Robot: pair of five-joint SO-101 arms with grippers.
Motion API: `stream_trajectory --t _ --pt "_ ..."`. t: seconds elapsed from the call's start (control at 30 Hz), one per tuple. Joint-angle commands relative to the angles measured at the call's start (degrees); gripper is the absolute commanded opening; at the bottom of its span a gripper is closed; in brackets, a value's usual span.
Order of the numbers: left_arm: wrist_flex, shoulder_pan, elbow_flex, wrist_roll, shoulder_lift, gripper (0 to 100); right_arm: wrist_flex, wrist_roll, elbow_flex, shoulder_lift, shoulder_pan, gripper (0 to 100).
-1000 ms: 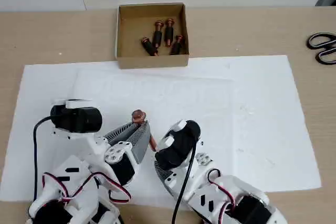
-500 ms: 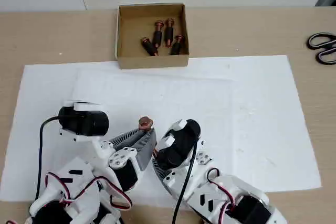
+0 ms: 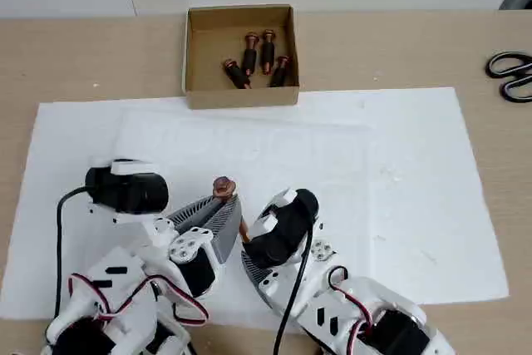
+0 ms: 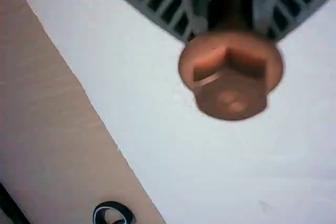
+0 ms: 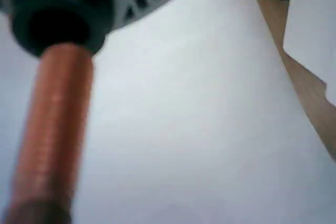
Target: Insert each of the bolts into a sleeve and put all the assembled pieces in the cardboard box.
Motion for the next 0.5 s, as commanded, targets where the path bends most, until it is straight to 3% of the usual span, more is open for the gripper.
stream_trajectory --t 0.0,0.47 --pt "-1.76 -0.35 0.66 -0.44 -0.26 1 -1.45 -0.18 -0.44 -0.4 0.4 0.4" --pt "-1.67 2.2 3.12 2.37 -0.35 1 -1.89 -0.18 -0.53 -0.4 0.22 0.4"
